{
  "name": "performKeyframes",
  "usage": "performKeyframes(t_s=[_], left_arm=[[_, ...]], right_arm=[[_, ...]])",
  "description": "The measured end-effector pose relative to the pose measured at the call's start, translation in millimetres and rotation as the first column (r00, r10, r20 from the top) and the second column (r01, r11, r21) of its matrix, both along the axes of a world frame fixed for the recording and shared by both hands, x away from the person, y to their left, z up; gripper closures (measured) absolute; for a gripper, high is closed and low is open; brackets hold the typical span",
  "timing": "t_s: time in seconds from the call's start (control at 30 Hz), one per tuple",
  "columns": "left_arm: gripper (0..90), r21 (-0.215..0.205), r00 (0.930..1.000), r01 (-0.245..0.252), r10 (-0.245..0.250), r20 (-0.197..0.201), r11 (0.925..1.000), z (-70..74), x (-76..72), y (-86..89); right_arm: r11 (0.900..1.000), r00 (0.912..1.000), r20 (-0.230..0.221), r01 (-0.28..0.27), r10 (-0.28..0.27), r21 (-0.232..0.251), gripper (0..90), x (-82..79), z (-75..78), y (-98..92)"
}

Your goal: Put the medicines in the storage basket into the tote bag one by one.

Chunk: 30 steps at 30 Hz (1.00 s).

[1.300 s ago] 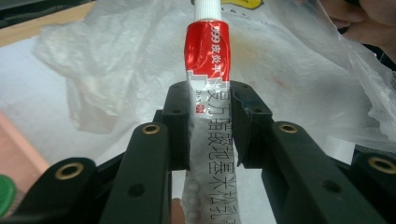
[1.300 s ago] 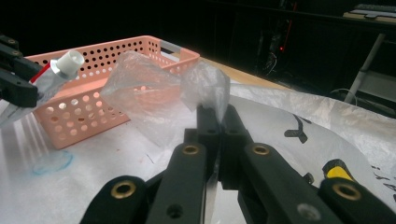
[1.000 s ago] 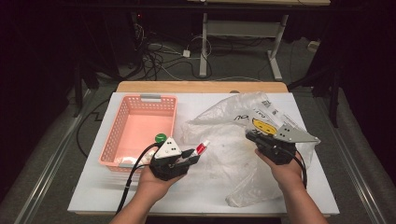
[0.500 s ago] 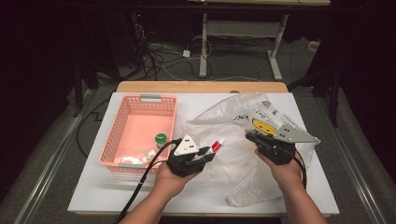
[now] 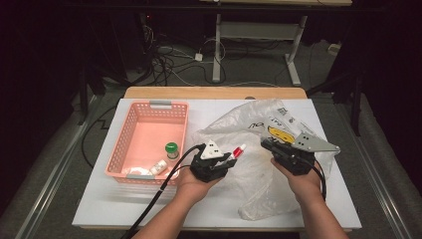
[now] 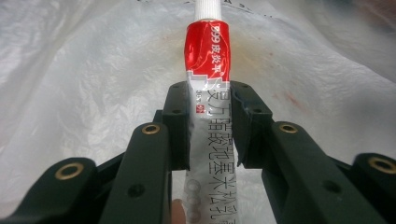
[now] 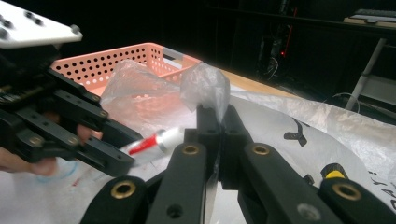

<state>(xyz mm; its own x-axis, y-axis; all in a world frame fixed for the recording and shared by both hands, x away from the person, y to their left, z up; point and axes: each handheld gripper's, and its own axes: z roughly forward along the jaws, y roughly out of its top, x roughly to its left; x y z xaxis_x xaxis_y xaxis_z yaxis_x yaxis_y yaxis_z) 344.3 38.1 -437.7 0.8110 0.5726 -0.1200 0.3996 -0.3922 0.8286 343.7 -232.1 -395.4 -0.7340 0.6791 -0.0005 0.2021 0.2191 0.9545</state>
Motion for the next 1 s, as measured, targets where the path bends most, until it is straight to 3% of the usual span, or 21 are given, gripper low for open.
performKeyframes(t_s=[0.4,0.77,1.0], left_arm=[[68.3,0.023,0.9997,0.001,-0.001,0.024,0.9997,-10.0,13.1,-28.0],[68.2,0.063,0.9999,-0.003,0.002,0.012,0.998,-21.8,28.1,-52.3],[68.1,0.051,0.9997,-0.024,0.023,0.008,0.9984,-29.5,40.8,-67.0]], right_arm=[[1.0,0.9999,0.007,0.007,-0.007,0.014,90.0,1.9,1.8,-2.5],[0.999,0.9999,0.004,0.009,-0.009,0.035,90.0,5.2,2.3,-2.9],[0.999,0.9999,-0.001,0.013,-0.013,0.04,90.0,4.6,3.3,-4.7]])
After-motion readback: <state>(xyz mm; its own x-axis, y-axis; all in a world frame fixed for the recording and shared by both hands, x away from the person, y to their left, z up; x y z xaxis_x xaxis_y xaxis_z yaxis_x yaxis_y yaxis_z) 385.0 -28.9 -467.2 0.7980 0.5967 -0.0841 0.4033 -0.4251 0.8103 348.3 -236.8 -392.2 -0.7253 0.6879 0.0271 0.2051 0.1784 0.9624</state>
